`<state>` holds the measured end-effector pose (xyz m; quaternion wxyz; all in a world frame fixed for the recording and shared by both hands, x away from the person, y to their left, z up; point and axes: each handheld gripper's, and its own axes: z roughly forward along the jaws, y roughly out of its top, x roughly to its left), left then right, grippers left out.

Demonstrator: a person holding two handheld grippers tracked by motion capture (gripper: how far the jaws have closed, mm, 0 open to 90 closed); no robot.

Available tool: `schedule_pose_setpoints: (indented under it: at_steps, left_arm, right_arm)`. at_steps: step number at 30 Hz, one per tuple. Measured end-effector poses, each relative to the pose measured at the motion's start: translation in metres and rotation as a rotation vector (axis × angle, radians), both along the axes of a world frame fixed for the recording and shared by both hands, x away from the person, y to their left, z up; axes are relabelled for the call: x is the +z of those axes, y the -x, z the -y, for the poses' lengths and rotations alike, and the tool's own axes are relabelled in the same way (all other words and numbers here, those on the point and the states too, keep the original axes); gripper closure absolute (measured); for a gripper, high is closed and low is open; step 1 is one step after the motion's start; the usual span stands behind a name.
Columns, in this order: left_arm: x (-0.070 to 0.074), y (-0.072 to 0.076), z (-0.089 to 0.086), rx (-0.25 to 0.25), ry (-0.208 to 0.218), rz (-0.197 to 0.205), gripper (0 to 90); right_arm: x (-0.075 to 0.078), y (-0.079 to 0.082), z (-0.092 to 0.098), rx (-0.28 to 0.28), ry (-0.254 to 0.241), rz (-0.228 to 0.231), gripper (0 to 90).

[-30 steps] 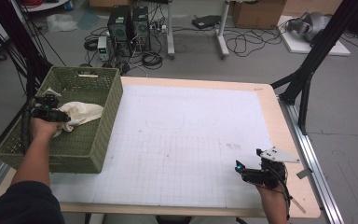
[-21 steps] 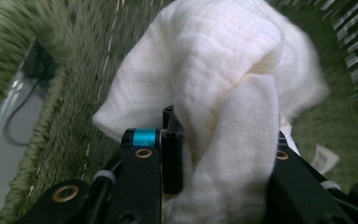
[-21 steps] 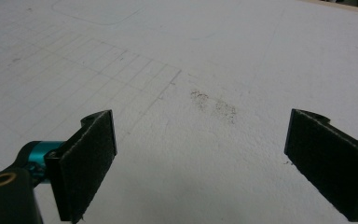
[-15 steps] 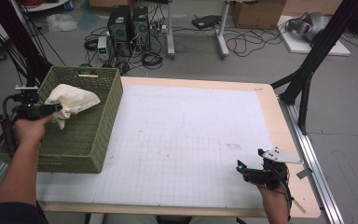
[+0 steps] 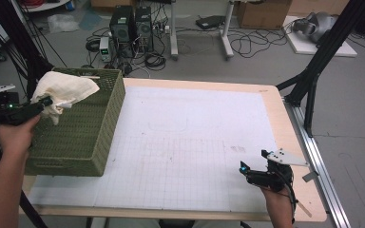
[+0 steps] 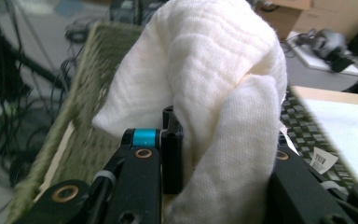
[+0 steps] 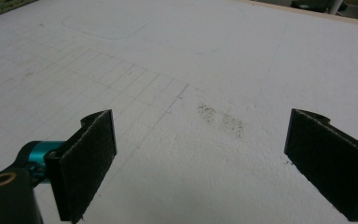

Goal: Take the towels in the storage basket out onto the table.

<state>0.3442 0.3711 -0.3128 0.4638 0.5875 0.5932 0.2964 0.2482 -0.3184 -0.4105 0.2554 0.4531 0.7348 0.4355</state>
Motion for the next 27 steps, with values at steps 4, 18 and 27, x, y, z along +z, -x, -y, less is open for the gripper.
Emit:
schedule_pose_setpoints:
  at_steps: [4, 18, 27]
  left_arm:
    - [0.014, 0.011, 0.016, -0.045, -0.001, 0.084, 72.3]
    - [0.052, 0.035, 0.082, -0.256, 0.009, 0.231, 72.4]
    - [0.049, 0.039, 0.137, -0.429, 0.001, 0.217, 72.2]
  right_arm:
    - [0.004, 0.0, -0.001, 0.006, -0.019, 0.029, 8.3]
    - [0.013, -0.008, -0.014, 0.044, -0.017, -0.008, 12.4]
    - [0.019, -0.016, -0.027, 0.098, -0.008, 0.028, 11.8]
